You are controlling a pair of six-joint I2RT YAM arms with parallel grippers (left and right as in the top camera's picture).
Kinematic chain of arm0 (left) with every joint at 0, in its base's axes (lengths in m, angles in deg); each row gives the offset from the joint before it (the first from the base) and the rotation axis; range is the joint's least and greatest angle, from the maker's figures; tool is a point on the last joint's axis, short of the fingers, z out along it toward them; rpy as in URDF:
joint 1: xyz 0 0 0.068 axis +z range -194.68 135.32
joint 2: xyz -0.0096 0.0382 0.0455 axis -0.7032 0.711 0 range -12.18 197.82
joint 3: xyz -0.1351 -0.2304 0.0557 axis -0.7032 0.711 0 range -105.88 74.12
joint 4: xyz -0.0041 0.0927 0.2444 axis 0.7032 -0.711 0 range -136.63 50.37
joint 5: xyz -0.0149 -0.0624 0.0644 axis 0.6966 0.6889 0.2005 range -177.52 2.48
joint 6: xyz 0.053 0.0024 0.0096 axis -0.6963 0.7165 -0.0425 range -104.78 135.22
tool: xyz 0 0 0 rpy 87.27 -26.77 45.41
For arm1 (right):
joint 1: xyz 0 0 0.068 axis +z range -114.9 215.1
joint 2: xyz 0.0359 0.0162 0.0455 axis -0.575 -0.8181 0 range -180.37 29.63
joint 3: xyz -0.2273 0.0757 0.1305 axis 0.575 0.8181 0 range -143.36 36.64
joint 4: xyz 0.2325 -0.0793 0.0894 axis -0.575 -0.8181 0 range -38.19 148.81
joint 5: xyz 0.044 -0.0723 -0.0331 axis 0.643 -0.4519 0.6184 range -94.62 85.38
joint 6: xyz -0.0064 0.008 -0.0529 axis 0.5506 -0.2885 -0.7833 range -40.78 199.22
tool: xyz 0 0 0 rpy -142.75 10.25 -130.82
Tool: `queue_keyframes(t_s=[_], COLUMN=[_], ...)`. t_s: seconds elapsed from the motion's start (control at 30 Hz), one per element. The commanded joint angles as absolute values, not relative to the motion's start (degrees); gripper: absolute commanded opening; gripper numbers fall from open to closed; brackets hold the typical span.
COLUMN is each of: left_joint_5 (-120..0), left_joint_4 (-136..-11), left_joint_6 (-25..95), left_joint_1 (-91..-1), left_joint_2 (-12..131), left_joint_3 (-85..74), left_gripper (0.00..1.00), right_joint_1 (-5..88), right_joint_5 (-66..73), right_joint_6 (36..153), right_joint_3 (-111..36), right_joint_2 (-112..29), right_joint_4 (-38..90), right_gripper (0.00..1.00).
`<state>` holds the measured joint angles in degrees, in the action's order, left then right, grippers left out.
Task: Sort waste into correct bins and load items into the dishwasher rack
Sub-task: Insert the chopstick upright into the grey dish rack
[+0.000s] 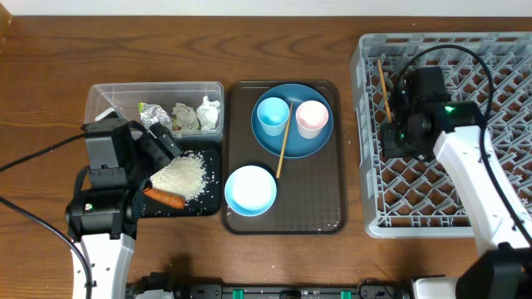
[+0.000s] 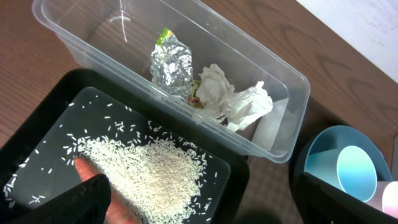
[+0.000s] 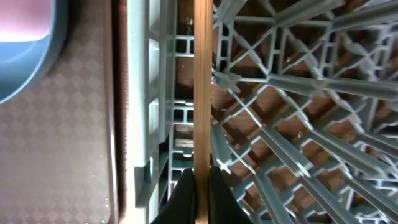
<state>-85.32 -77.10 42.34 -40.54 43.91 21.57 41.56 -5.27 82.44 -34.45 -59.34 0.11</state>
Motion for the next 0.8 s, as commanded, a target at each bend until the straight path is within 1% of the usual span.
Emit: queue_keyframes(t_s=[0.0,0.3,0.33,0.37,0.4,0.5,0.6,0.7,0.77], left_joint_5=[-85.6,-85.6,-85.6,-85.6,-85.6,-85.6,-85.6,-85.6,-85.6], left_joint_4=[-77.1,-77.1,-77.1,-77.1,-77.1,-77.1,-77.1,-77.1,-77.1], left_joint_6=[41.8,41.8,41.8,41.8,41.8,41.8,41.8,41.8,41.8], left_joint_1=[-40.2,-40.2,-40.2,-40.2,-40.3,-40.2,-40.2,-40.3,-40.3], left_joint_2=[43.9,43.9,43.9,43.9,43.9,43.9,43.9,43.9,43.9], left_joint_3=[20.5,20.5,20.5,20.5,20.5,20.5,20.5,20.5,20.5], left_gripper=[0.95,0.95,0.95,0.95,0.95,0.95,0.95,0.95,0.95], right_joint_1=[41.2,41.3,41.3,41.3,41.4,41.4,41.4,41.5,41.5], right_joint_5=[-4.2,-4.2,-4.2,-4.2,-4.2,-4.2,-4.1,-3.5,-0.5], right_joint_6=[82.6,82.6,82.6,82.6,82.6,82.6,82.6,82.6,83.1], right_joint_3=[-34.4,-34.4,-34.4,-34.4,-34.4,-34.4,-34.4,-34.4,-34.9], right_joint_2=[-61.4,-64.3,-64.3,-64.3,-64.3,-64.3,-64.3,-64.2,-64.2], right_joint_4=[0.7,1.0,1.0,1.0,1.0,0.9,0.9,0.9,0.9], right_gripper=[0.01,0.02,0.07,0.22,0.31,0.49,0.52,0.49,0.48])
